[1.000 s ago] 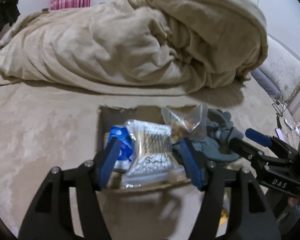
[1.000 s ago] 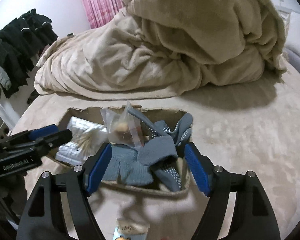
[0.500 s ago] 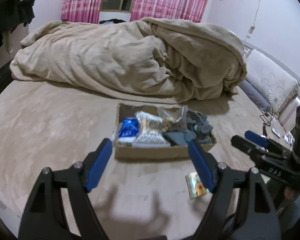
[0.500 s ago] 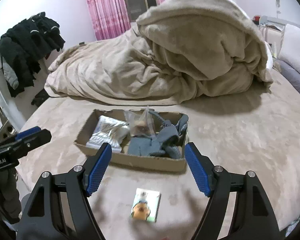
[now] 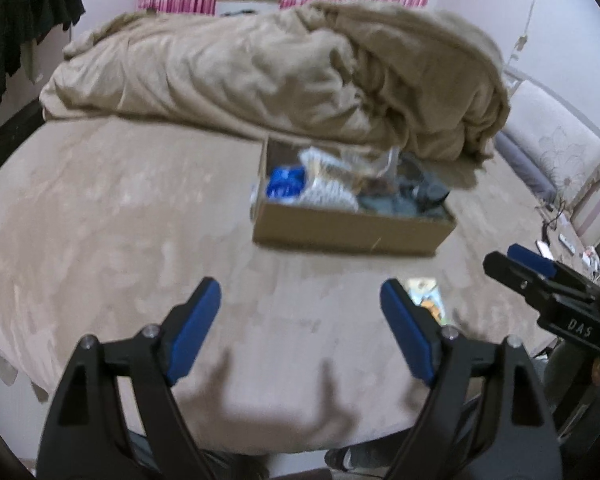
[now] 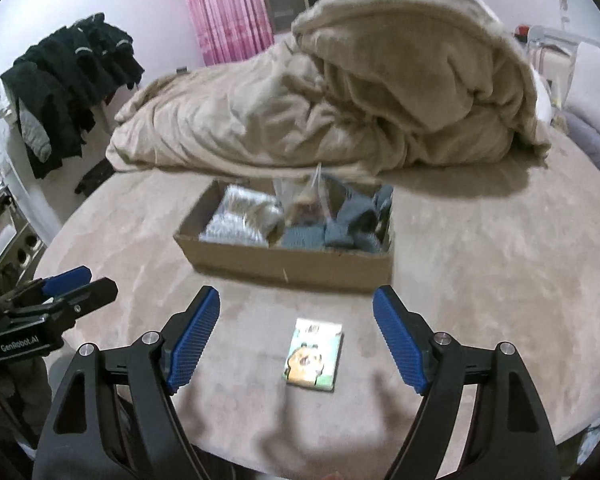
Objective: Organize objects
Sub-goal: 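Grasp the bear-print tissue pack with the right tool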
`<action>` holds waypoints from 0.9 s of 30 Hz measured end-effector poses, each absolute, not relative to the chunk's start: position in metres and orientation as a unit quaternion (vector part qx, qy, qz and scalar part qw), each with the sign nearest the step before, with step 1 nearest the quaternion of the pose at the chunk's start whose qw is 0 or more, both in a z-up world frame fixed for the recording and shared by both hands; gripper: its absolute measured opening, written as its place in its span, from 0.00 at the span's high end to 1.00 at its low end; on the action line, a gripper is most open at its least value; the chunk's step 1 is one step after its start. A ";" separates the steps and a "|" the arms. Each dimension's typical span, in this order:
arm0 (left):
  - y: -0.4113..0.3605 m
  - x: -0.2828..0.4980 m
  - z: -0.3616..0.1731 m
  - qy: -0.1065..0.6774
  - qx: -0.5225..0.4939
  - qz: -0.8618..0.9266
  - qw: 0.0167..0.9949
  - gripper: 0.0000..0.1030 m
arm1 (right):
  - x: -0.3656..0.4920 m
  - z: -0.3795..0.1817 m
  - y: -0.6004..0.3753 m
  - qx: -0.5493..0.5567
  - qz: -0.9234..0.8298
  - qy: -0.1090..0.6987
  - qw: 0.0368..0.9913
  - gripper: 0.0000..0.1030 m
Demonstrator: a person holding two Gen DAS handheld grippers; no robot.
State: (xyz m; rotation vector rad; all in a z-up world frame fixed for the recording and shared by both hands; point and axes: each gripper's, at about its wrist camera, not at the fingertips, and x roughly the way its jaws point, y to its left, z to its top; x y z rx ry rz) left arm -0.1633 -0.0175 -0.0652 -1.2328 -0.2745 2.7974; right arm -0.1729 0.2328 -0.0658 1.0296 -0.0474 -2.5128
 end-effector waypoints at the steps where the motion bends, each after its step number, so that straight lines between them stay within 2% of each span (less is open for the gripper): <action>1: -0.016 -0.164 -0.071 -0.088 -0.407 0.909 0.034 0.19 | -0.174 -0.072 0.232 0.376 -0.902 -0.017 0.212 0.21; 17: -0.002 -0.181 -0.132 -0.076 -0.461 0.884 0.022 0.19 | -0.196 -0.168 0.209 0.464 -0.857 0.002 0.223 0.21; 24: -0.001 -0.185 -0.150 -0.067 -0.476 0.877 0.015 0.19 | -0.192 -0.183 0.195 0.462 -0.859 0.042 0.217 0.19; 25: -0.001 -0.185 -0.151 -0.067 -0.477 0.876 0.015 0.19 | -0.191 -0.183 0.193 0.460 -0.860 0.047 0.215 0.20; 27: 0.000 -0.184 -0.151 -0.065 -0.477 0.876 0.015 0.19 | -0.189 -0.182 0.193 0.456 -0.863 0.059 0.207 0.30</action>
